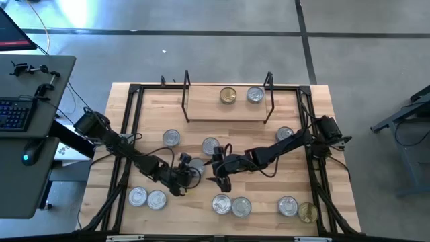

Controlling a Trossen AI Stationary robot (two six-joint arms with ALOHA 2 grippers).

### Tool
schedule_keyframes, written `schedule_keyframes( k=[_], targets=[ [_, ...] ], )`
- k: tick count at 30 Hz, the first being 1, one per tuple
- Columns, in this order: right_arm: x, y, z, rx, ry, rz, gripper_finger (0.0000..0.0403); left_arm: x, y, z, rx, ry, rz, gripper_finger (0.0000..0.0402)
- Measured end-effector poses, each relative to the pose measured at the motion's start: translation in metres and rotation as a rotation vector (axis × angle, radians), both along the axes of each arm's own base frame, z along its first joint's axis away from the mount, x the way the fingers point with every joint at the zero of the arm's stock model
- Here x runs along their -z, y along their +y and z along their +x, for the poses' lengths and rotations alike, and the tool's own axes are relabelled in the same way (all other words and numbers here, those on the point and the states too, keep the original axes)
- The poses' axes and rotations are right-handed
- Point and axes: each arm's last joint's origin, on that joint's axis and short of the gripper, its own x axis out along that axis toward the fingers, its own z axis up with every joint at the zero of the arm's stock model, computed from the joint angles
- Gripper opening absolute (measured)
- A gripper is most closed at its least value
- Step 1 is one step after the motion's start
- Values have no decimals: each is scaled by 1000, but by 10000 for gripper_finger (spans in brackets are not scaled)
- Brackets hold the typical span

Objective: Stack canned seafood by type on shelf
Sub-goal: Put the top left blue tuna can on the shelf

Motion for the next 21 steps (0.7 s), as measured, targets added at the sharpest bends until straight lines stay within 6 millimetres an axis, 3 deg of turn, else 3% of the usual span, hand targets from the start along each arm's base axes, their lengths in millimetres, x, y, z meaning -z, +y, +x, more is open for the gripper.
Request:
schedule_keyframes(
  k=[2, 15, 21],
  targets=[
    [0, -1, 0, -20, -1, -43, 266, -3, 3, 2, -42, -24, -27, 11],
    [19, -21, 3, -190, 70, -439, 266, -42, 31, 8, -215, -198, -149, 1],
    [33, -28, 10, -37, 76, -522, 266, -52, 35, 10, -250, -257, -200, 0]
  ],
)
